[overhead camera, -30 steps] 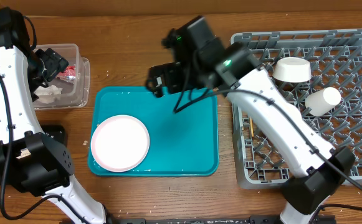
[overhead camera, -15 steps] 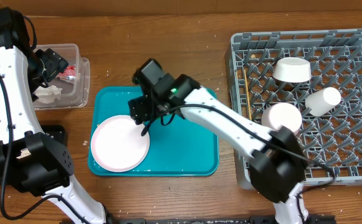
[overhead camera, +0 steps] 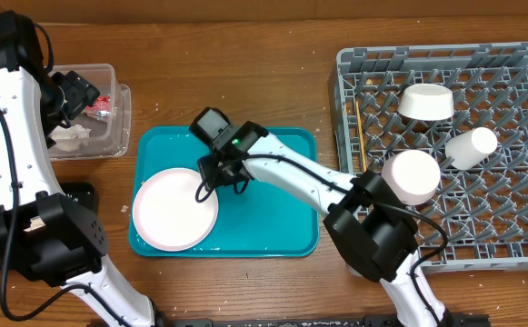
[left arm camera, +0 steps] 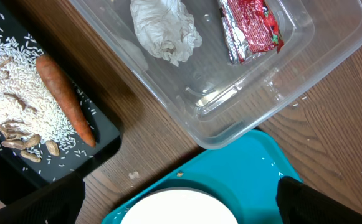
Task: Sort waste into correct bins and load items into the dishwasher
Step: 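Move the right gripper to the white plate on the teal tray, then grasp the plate rim with the right gripper and tilt it up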
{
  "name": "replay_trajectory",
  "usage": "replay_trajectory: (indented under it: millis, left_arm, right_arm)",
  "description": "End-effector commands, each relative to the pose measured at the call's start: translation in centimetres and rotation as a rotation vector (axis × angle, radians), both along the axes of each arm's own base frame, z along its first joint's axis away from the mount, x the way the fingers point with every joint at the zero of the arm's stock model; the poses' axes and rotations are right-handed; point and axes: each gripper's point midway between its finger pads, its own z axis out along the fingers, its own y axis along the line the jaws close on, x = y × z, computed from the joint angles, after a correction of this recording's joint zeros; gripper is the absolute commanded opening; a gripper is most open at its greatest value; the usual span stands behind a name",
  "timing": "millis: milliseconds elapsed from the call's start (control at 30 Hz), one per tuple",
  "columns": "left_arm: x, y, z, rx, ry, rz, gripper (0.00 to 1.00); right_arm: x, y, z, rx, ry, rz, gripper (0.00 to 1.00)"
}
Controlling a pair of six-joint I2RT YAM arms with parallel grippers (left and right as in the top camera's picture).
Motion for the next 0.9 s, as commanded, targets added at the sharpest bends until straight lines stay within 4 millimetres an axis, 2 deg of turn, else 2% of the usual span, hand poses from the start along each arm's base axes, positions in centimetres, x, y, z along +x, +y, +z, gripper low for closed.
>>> replay_trajectory:
  millis: [0, 200, 533, 700, 867]
  left_arm:
    - [-0.2, 0.5, 0.9, 0.021, -0.017, 0.018, 1.0]
    - [-0.2, 0.4, 0.9, 0.021, -0.016, 0.018, 1.0]
    - [-0.2, 0.4, 0.9, 0.021, -0.016, 0.018, 1.0]
    - [-0.2, 0.4, 0.9, 0.021, -0.017, 0.018, 1.0]
    - [-0.2, 0.4, 0.9, 0.021, -0.017, 0.018, 1.0]
  right_arm:
    - [-1.3, 1.1, -0.3, -0.008, -0.006, 0.025, 0.54]
    - [-1.7, 1.1, -0.8, -0.032, -0.003, -0.015, 0.5]
    - [-2.3, 0.4, -3.3, -0.084, 0.043, -0.016, 0.5]
    - [-2.3, 0.3, -3.4, -0.086, 0.049, -0.036, 0.39]
    - [-2.1, -0.4, -3.3, -0.117, 0.044, -0.056, 0.13]
